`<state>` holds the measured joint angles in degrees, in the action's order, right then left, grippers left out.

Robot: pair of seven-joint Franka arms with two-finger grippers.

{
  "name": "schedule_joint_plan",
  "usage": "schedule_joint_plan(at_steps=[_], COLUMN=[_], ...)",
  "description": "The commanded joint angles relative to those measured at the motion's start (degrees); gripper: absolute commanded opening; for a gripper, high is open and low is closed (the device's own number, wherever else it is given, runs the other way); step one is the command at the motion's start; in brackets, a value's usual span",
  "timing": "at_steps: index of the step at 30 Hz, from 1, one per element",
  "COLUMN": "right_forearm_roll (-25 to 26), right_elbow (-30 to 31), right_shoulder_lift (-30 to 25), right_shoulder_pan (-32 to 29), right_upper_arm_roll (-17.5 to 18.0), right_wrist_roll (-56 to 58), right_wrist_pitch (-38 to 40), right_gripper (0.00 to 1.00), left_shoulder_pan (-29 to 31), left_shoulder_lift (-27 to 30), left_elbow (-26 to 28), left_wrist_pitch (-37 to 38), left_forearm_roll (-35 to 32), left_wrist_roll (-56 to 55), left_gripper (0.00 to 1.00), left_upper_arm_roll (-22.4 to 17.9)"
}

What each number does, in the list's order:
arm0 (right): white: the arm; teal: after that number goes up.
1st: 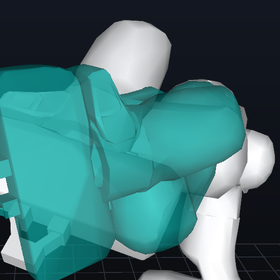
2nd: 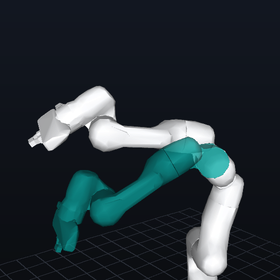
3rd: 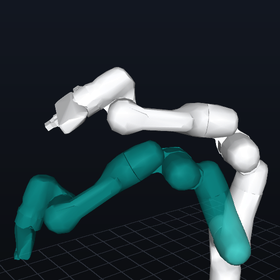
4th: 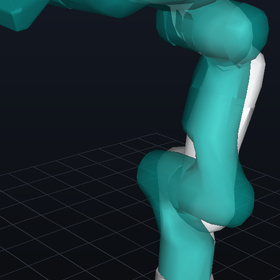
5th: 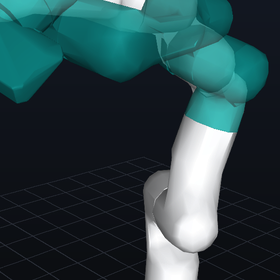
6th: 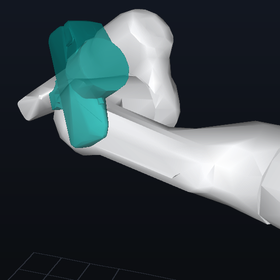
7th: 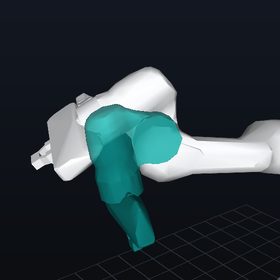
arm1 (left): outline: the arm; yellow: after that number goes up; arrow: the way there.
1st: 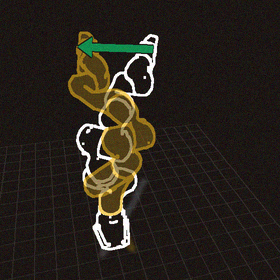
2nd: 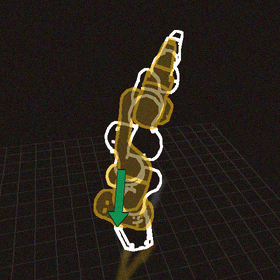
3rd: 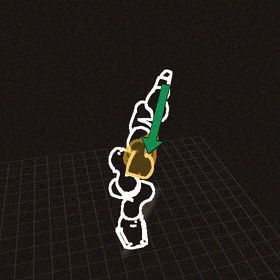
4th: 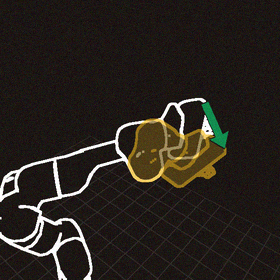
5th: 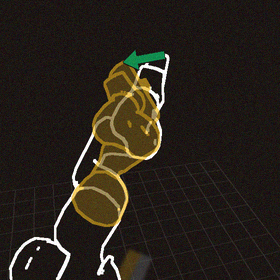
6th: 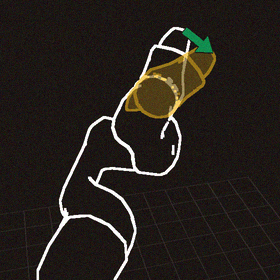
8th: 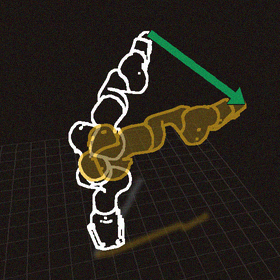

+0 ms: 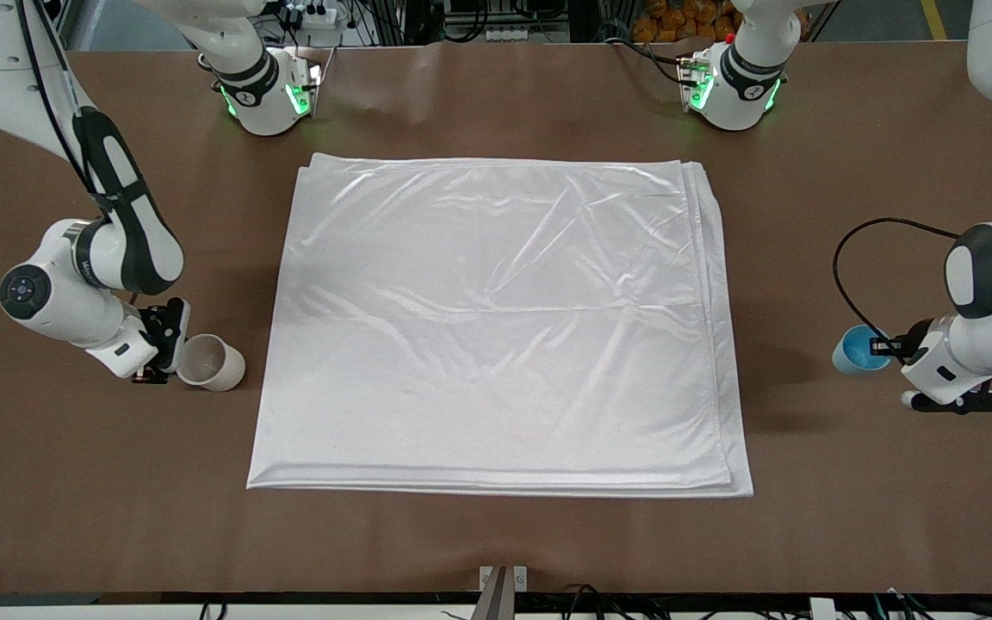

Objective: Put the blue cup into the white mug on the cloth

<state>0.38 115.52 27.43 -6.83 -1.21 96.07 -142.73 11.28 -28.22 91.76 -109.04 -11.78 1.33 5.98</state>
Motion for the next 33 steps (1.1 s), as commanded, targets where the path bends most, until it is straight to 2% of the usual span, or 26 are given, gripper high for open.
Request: schedule_joint_plan(at_steps=[1, 5, 7, 17, 20, 28, 33], right_forearm_roll=[0.2, 0.3, 0.3, 0.2, 0.1, 0.0, -0.1], right_elbow=[-0.8, -1.3, -1.4, -2.1, -2.2, -2.5, -3.0], right_shoulder_lift=[0.2, 0.2, 0.1, -2.3, -3.6, -5.9, -6.2], right_shoulder_pan=[-0.2, -0.2, -0.2, 0.5, 2.3, 8.5, 12.9], right_upper_arm_roll=[0.4, 0.4, 0.4, 0.7, 0.7, 0.7, 0.7], right_wrist_roll=[0.9, 0.9, 0.9, 0.3, -0.1, -6.9, -11.8], right_wrist_pitch=[-0.2, -0.6, -0.7, 0.1, 1.0, 4.5, 6.1], right_gripper=[0.26, 0.07, 0.02, 0.00, 0.00, 0.00, 0.00], left_shoulder_pan=[0.1, -0.1, -0.1, -0.4, -0.3, -0.3, -0.2], left_shoulder_lift=[2.6, 4.5, 5.4, 6.8, 6.6, 6.6, 6.8], left_elbow=[0.4, 0.4, 0.4, 0.3, 0.4, 0.4, 0.4], left_wrist_pitch=[1.9, 2.2, 2.2, 2.2, 2.2, 2.1, 2.2], left_forearm_roll=[1.3, 1.3, 1.3, 1.3, 1.3, 1.3, 2.0], left_wrist_roll=[0.7, 0.2, 0.2, -0.4, -0.5, -0.5, -2.5], left_gripper=[0.00, 0.00, 0.00, 0.00, 0.00, 0.00, 0.00], left_upper_arm_roll=[0.9, 1.6, 1.7, 2.1, 3.8, 4.1, 5.9])
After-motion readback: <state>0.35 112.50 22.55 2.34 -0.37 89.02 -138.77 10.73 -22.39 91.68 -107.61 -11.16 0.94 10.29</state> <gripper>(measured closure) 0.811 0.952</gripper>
